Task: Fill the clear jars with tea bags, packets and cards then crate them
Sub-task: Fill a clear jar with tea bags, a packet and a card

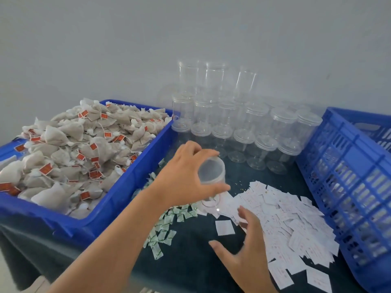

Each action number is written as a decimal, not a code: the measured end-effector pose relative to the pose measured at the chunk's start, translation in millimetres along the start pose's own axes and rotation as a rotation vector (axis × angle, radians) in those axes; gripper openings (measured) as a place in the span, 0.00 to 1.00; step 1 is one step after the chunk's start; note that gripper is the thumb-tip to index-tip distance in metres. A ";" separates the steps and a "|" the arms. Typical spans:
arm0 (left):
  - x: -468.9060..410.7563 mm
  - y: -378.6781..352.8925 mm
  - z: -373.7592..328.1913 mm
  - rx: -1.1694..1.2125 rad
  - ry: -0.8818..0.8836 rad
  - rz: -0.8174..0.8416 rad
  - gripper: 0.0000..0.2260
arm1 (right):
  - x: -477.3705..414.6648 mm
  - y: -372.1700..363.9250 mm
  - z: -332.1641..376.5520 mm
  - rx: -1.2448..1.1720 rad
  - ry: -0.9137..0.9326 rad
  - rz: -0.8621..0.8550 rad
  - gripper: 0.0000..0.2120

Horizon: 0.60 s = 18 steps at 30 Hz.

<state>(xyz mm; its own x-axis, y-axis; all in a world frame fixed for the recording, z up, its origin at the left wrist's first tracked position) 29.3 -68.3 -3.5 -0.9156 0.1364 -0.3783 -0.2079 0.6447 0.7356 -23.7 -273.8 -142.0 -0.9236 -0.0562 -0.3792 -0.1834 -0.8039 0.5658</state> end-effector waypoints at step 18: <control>85.1 -60.6 -68.9 0.015 -0.252 -0.024 0.12 | 11.5 -22.3 15.8 -0.104 0.041 0.099 0.33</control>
<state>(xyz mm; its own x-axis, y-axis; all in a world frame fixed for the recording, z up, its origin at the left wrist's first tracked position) -59.8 -147.6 -41.6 -0.7955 0.3030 -0.5248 -0.2213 0.6609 0.7171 -35.5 -247.1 -147.4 -0.9205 -0.1610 -0.3561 -0.0542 -0.8499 0.5242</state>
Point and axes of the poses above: each hand's wrist, its own x-axis away from the middle knuckle, its own y-axis out of the back of the hand, z = x × y, the point moved 9 cm from there along -x, towards the middle knuckle, and after that the axes turned 7 degrees about x, right-handed, at the moved point
